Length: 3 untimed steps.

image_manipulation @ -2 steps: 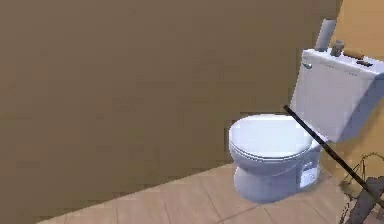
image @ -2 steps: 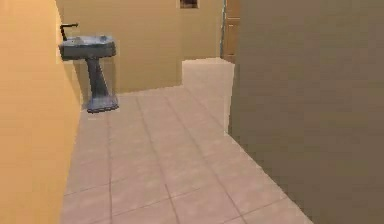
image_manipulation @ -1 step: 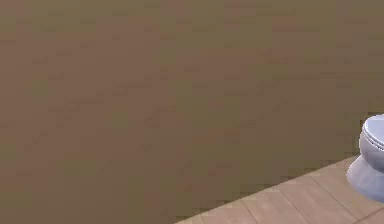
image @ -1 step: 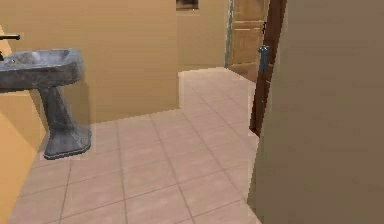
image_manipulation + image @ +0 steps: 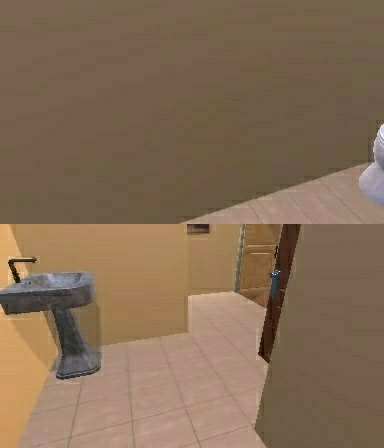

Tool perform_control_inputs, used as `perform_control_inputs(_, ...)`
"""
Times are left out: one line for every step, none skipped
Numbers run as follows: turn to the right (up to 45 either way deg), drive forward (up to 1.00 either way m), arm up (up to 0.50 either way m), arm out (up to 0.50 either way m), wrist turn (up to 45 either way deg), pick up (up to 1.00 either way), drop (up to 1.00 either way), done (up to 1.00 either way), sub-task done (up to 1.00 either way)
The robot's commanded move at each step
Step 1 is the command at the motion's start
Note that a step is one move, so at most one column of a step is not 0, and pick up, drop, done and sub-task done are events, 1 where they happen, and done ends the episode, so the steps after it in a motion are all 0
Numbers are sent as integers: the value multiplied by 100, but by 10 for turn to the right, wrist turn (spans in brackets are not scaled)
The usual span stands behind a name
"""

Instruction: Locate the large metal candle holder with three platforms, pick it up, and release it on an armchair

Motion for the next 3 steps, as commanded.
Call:
perform_control_inputs(-30, 0, 0, 0, 0, 0, 0, 0, 0)
perform_control_inputs(0, 100, 0, 0, 0, 0, 0, 0, 0)
perform_control_inputs(-30, 0, 0, 0, 0, 0, 0, 0, 0)
